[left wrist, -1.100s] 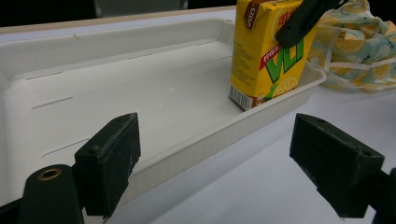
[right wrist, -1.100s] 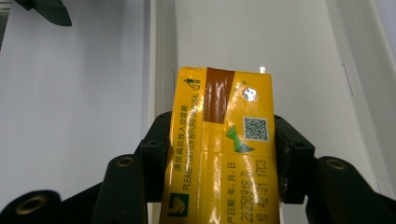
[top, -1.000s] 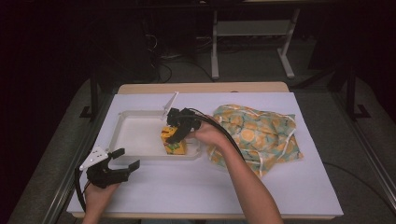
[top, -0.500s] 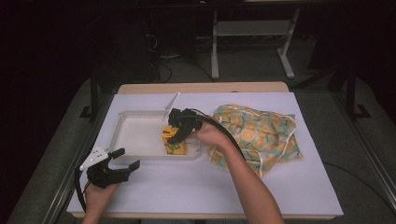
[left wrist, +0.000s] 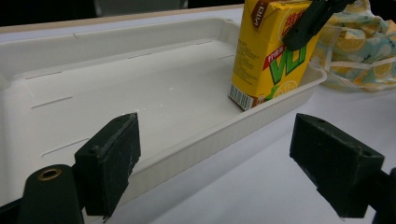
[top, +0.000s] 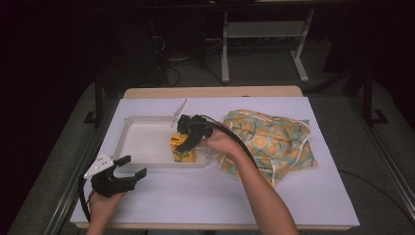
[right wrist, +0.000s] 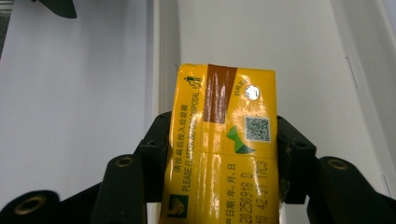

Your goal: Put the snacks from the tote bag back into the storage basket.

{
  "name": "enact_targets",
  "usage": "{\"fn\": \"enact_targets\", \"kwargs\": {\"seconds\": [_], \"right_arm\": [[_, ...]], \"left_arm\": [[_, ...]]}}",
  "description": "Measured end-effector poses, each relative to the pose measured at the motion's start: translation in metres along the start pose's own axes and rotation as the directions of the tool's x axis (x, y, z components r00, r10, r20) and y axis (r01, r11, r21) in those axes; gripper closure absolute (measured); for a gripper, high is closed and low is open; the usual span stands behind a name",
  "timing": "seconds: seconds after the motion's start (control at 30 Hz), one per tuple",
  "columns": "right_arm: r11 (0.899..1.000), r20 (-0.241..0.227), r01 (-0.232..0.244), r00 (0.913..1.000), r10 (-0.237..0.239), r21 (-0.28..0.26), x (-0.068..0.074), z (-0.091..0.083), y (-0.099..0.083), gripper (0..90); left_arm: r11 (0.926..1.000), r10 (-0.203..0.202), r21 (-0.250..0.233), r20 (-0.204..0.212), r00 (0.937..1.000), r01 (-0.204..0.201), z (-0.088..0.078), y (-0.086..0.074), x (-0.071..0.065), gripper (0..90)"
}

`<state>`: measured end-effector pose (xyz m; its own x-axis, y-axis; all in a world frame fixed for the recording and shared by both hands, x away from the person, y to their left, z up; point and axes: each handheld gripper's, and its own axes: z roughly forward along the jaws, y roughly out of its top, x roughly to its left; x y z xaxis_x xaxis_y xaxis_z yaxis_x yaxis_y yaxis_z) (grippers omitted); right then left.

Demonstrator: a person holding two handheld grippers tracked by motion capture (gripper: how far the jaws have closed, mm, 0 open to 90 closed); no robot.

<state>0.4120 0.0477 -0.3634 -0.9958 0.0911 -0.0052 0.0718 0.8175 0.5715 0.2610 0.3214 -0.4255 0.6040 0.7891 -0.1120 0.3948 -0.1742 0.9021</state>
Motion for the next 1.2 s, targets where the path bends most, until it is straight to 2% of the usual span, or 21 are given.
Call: {"fn": "enact_targets", "kwargs": {"seconds": [0.67, 1.0, 1.2], "right_arm": [[1.0, -0.001, 0.012, 0.9999, -0.012, 0.0, 0.007, 0.001, -0.001, 46.7], [1.0, 0.002, -0.007, 1.0, 0.007, -0.014, 0.01, 0.0, -0.003, 46.0], [1.0, 0.0, -0.011, 0.9999, 0.011, -0.014, 0.012, 0.0, -0.003, 42.2]], "left_arm": [[1.0, -0.001, 0.0, 0.001, 1.0, 0.001, 0.001, 0.0, -0.001, 15.8], [1.0, -0.001, -0.002, 0.002, 1.0, 0.001, 0.001, 0.0, -0.001, 15.8], [1.0, 0.0, 0.001, 0.002, 1.0, 0.0, 0.001, 0.0, -0.001, 15.8]]}}
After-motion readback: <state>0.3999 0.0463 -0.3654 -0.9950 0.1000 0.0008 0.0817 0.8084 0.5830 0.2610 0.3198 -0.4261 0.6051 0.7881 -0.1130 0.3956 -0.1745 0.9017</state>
